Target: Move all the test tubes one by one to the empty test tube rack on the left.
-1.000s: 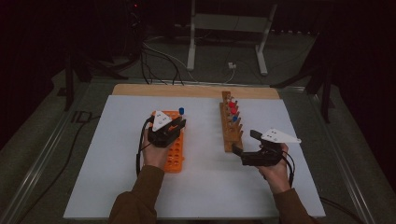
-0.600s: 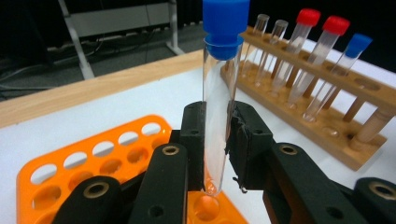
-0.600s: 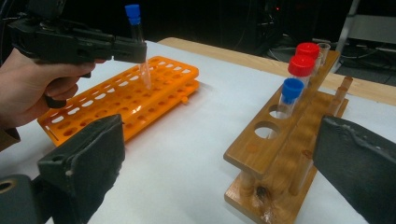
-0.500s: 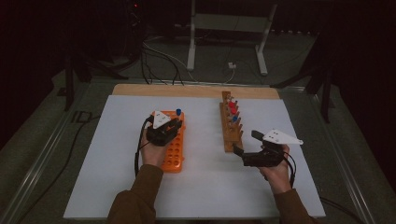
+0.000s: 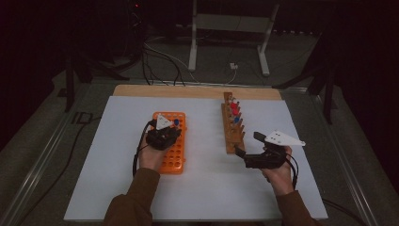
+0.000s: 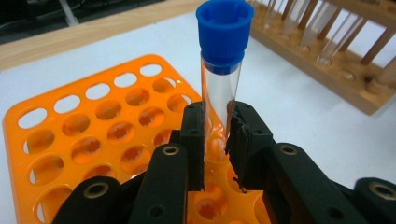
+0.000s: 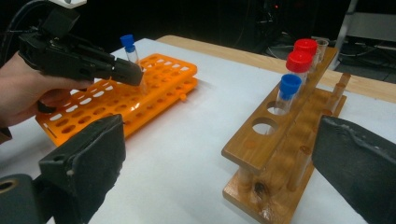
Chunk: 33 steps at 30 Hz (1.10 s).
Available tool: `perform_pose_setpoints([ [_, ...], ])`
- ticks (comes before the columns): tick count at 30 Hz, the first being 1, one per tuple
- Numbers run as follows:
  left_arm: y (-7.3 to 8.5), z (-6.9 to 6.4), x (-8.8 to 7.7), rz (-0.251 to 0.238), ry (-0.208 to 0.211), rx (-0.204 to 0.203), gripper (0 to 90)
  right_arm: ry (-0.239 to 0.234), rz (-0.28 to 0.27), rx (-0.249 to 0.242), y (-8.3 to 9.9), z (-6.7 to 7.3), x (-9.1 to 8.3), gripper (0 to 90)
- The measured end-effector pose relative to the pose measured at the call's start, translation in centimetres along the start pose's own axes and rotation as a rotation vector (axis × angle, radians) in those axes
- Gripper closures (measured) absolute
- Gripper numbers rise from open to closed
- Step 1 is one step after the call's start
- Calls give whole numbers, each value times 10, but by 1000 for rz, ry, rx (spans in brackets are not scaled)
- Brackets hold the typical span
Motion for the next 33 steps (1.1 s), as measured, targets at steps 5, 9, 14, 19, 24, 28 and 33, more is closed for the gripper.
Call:
perform_pose_setpoints([
  [5,3,-2,3,32,-14,30,769,-4,10,3,2,0,1,37],
  [9,5,-4,5,58,-30,62,772,-7,11,0,3,1,2,37],
  [14,8,-3,7,85,-47,75,773,-14,15,-6,3,3,3,37],
  [19,8,-2,7,89,-42,63,771,-13,17,-4,4,3,4,38],
  [24,8,-1,7,86,-43,54,765,-15,15,-4,4,3,4,38],
  [28,8,-2,6,88,-42,56,756,-17,15,-4,4,3,4,38],
  [33,9,-2,4,83,-37,46,632,-16,13,0,4,2,4,38],
])
Point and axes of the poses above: each handheld gripper's, and its own axes: x roughly forward along the jaws, y roughly out of its underside, z roughly to its left, the point moved 9 cm from there along x, roughly forward along the jaws, and after that the axes turned 14 degrees about -x, right-handed, at the moved point
